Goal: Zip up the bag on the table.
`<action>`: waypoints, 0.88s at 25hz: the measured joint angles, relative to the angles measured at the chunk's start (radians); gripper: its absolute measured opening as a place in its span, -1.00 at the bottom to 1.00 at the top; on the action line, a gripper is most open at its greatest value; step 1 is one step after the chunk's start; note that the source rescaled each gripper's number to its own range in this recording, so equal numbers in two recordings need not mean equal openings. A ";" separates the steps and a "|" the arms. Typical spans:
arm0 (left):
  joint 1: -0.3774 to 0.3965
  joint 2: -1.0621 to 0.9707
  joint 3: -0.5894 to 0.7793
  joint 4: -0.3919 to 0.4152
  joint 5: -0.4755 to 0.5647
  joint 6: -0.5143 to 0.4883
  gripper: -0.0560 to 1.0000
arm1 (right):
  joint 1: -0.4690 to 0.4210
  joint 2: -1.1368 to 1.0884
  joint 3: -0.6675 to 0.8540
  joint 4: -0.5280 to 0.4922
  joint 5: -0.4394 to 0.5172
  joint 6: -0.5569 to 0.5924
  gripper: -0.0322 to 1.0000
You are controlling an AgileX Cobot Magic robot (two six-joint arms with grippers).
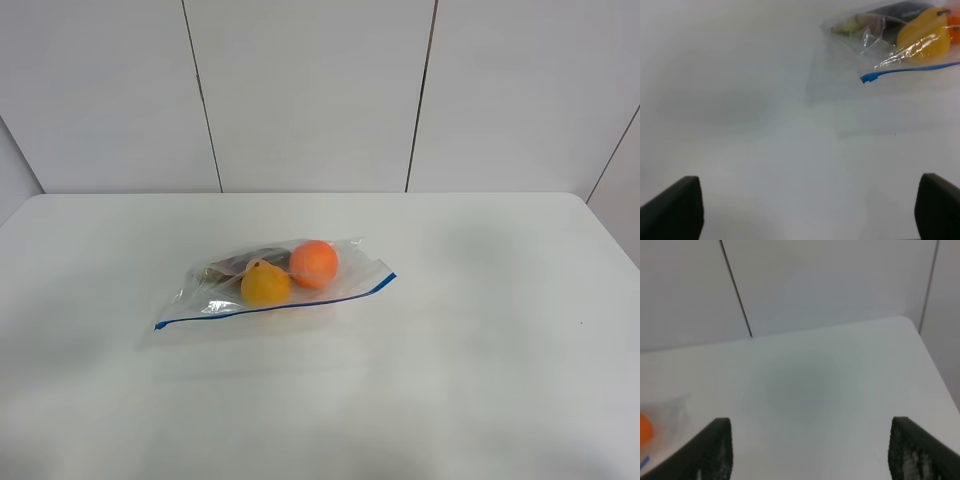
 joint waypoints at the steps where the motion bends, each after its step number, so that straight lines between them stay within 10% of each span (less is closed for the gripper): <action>1: 0.000 0.000 0.000 0.000 0.000 0.000 1.00 | 0.000 -0.022 0.000 -0.015 0.032 0.001 0.95; 22: 0.000 0.000 0.000 0.000 0.000 0.003 1.00 | 0.000 -0.427 0.008 -0.038 0.240 0.042 0.95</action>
